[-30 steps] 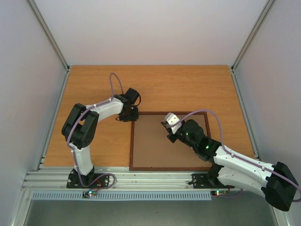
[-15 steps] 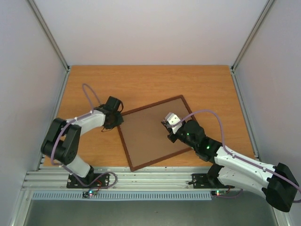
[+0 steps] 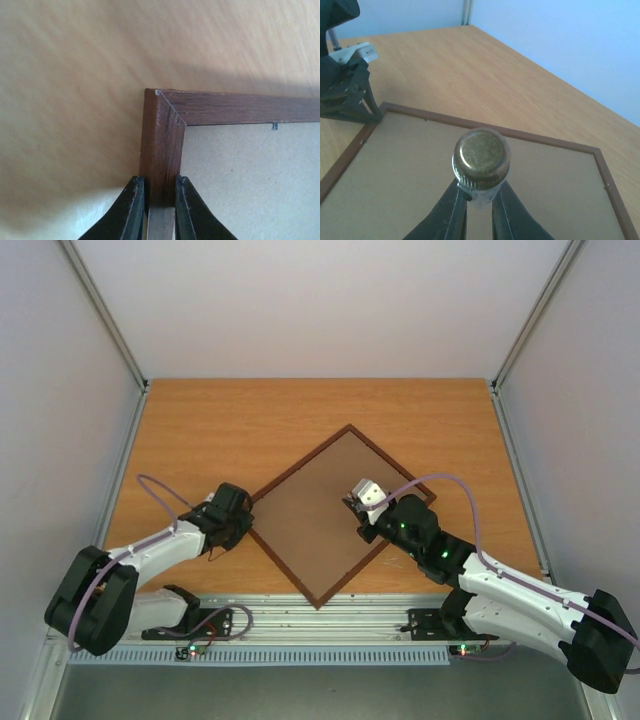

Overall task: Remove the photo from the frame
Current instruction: Adjust the photo frame at the center of the board.

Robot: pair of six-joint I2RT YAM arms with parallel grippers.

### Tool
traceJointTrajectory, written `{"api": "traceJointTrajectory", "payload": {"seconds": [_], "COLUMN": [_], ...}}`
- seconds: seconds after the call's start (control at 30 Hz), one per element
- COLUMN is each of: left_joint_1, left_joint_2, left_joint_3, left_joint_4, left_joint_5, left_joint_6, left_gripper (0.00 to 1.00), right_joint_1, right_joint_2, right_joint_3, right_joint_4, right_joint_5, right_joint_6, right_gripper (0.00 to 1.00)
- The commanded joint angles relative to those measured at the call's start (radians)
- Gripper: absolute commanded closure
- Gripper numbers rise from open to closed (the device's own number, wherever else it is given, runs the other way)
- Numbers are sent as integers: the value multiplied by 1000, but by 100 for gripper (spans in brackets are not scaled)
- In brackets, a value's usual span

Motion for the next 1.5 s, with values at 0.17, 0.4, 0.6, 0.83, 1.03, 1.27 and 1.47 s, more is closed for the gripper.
{"api": "traceJointTrajectory", "payload": {"seconds": [0.17, 0.4, 0.6, 0.83, 1.03, 1.27, 1.47], "left_joint_1": [-205, -215, -187, -75, 26, 54, 60], "left_joint_2": [-92, -254, -300, -220, -31, 125, 194], "left_joint_3": [-41, 22, 186, 295, 338, 341, 357], "left_joint_4": [-89, -331, -515, -403, -334, -255, -264], "left_joint_5": [-127, -242, -401, -225, 13, 103, 156], "left_joint_6": [-314, -229, 146, 668, 831, 844, 860], "left_gripper": [83, 60, 26, 11, 9, 9, 18], "right_joint_1": [0, 0, 0, 0, 0, 1, 1], "right_joint_2": [2, 2, -3, 18, 13, 8, 11], "right_joint_3": [7, 8, 7, 8, 5, 4, 4], "right_joint_4": [29, 30, 26, 29, 32, 31, 30], "right_joint_5": [-51, -88, -78, -77, -72, -67, -65], "right_joint_6": [36, 42, 35, 31, 29, 28, 26], "right_gripper": [99, 99, 99, 99, 99, 99, 99]}}
